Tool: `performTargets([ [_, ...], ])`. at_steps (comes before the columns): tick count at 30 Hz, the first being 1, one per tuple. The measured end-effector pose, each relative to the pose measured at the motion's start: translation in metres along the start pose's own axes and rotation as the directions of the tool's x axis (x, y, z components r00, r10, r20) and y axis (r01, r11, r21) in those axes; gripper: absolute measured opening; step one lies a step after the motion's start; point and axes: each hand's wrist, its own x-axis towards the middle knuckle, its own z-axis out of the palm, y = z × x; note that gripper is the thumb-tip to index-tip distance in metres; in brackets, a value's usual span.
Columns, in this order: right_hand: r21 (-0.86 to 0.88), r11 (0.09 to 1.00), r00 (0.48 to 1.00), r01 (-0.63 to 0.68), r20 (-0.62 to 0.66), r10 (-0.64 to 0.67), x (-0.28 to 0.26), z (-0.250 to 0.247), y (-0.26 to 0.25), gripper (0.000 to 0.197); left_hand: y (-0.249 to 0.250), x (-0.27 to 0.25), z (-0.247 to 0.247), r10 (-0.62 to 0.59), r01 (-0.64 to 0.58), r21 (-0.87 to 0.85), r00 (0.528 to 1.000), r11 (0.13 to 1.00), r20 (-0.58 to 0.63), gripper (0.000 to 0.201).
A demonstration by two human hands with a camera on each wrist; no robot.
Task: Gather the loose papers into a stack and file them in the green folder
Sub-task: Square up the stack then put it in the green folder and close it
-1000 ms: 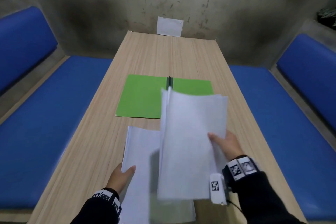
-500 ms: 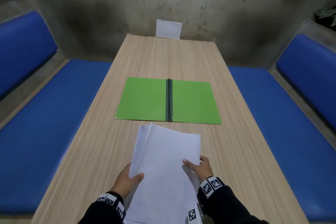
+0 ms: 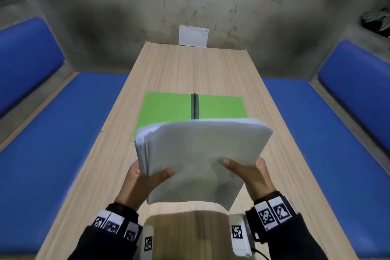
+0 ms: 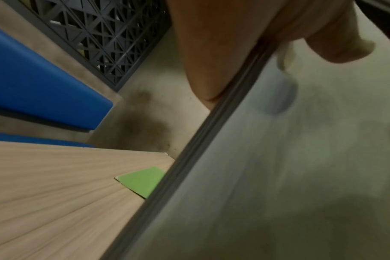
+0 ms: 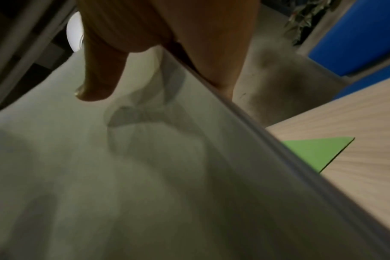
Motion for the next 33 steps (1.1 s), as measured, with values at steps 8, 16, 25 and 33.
performTargets([
  [8,-0.046,0.989,0.983,0.140,-0.109,-0.144,0.003,0.013,-0.006,0.083,0.022,-0.002,0.009,0.288,-0.289,0.015,0.951,0.957,-0.111,0.082],
  [16,-0.061,0.989,0.963,0.137,-0.228,-0.147,0.007,0.024,-0.008,0.039,0.023,0.005,0.019,0.245,-0.240,0.056,0.912,0.969,-0.329,0.017],
  [25,-0.128,0.984,0.992,-0.122,-0.042,0.118,-0.007,0.001,0.049,0.039,-0.024,-0.002,0.004,-0.015,0.022,0.046,0.988,0.999,-0.151,0.034],
  [33,-0.228,0.951,0.975,-0.208,-0.127,0.183,-0.007,-0.001,0.052,0.020,-0.027,-0.002,-0.011,-0.104,0.110,0.050,0.988,0.993,-0.112,0.038],
])
